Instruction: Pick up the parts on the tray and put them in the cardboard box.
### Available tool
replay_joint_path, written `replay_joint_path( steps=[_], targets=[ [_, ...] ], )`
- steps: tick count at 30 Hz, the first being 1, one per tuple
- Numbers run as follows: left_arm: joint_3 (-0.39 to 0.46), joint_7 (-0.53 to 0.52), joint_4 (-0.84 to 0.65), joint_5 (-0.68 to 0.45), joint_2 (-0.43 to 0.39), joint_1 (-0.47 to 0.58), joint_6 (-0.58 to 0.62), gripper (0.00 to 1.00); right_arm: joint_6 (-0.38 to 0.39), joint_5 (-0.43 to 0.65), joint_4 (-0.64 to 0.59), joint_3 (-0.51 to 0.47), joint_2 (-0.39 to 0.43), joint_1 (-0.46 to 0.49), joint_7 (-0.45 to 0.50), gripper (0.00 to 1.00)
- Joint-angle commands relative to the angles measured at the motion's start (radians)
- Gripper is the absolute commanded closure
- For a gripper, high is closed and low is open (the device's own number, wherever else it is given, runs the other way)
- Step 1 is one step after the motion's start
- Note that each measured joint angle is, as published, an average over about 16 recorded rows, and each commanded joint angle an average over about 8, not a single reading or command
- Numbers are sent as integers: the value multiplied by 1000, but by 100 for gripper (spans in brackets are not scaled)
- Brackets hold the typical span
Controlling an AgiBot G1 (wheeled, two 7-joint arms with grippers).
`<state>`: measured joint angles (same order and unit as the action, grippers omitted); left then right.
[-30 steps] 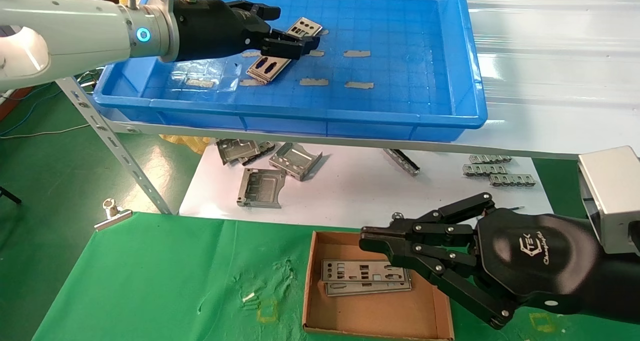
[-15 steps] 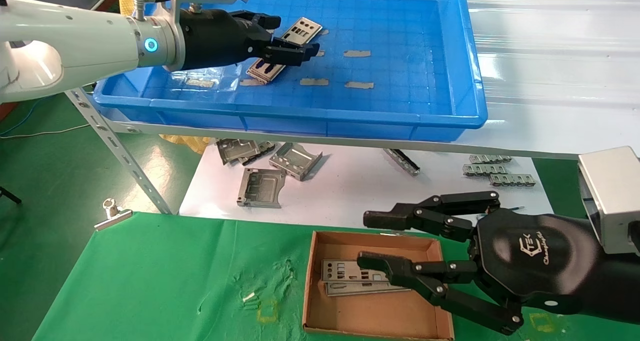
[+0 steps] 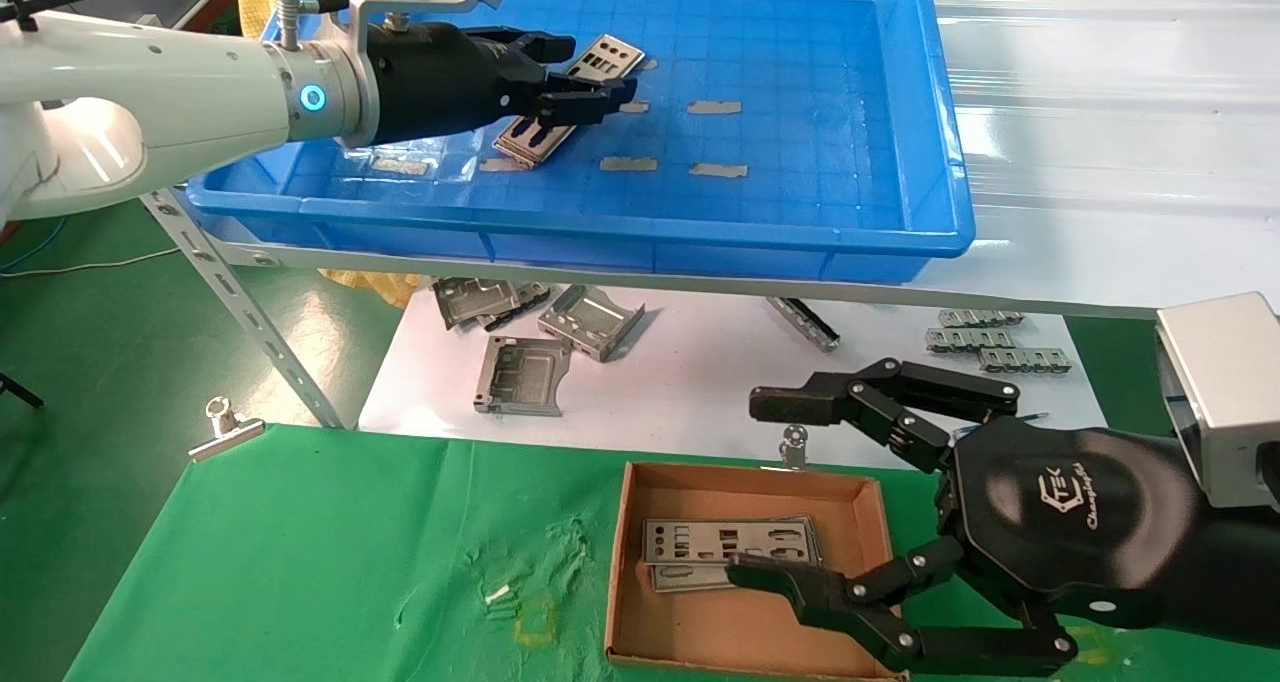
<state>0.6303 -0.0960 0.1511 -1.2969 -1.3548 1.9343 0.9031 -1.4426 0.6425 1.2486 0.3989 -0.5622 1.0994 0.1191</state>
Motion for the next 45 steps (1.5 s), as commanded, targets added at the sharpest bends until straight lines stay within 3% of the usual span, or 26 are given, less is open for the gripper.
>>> replay_joint_path(
  steps=[1,45],
  targets=[
    [2,-1,3,5,0,-2,-7,100,0,0,0,0,0,0,0,0],
    [61,14,1,89,7,28,-10,100,0,0,0,0,0,0,0,0]
  ],
)
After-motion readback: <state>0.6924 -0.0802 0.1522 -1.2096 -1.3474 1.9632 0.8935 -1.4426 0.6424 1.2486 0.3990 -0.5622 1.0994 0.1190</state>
